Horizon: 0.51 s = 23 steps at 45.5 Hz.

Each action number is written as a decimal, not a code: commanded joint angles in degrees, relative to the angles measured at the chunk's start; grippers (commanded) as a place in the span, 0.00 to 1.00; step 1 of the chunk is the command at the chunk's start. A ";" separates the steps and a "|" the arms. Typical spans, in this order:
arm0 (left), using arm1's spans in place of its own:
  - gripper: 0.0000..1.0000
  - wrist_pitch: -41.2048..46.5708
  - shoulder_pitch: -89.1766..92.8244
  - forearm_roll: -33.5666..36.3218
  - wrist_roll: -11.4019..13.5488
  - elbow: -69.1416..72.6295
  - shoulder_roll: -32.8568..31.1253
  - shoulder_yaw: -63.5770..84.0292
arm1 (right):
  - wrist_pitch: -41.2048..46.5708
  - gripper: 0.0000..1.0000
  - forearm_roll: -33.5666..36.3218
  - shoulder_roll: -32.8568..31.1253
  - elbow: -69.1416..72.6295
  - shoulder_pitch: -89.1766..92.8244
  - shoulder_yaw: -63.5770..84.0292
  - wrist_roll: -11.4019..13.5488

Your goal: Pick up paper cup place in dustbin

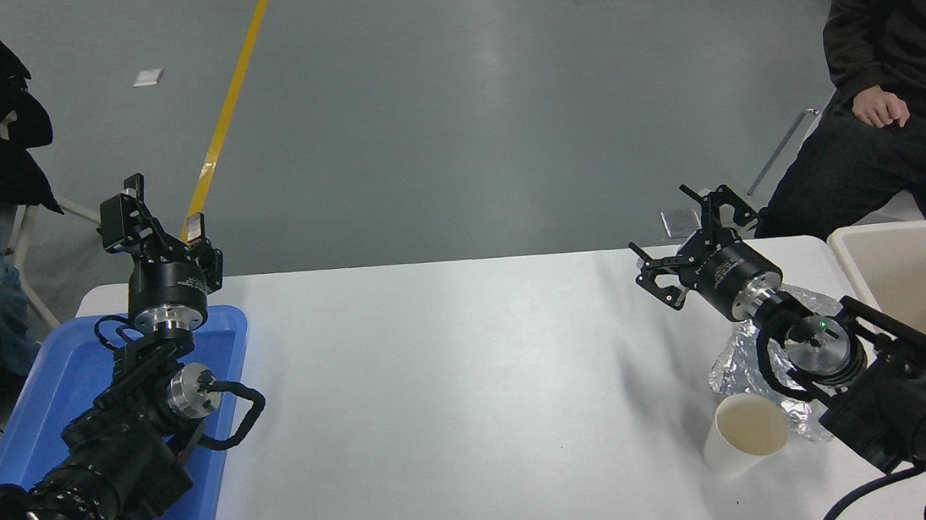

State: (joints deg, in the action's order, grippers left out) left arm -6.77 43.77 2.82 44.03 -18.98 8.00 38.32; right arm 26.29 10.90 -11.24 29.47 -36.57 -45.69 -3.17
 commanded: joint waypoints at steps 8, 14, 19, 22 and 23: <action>1.00 0.00 0.00 -0.01 0.00 0.00 -0.09 0.00 | 0.08 1.00 -0.26 0.26 0.41 -0.87 0.16 0.00; 1.00 0.00 0.00 -0.01 0.00 0.00 -0.09 0.00 | 0.17 1.00 -2.97 -1.41 0.76 -3.76 0.34 0.09; 1.00 0.00 0.00 -0.01 0.00 0.00 -0.09 0.00 | -0.01 1.00 -12.89 -5.10 5.23 -7.19 1.74 0.44; 1.00 0.00 0.00 -0.01 0.00 0.00 0.00 0.00 | -0.45 1.00 -18.61 -8.35 9.02 -9.56 3.50 0.62; 1.00 0.00 0.00 -0.01 0.00 0.00 0.00 0.00 | -0.62 1.00 -22.28 -10.27 10.85 -11.57 5.16 0.79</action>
State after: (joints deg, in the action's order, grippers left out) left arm -6.77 43.77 2.79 44.00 -18.98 7.94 38.33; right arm 26.32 3.30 -14.40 32.74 -41.32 -44.51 -2.93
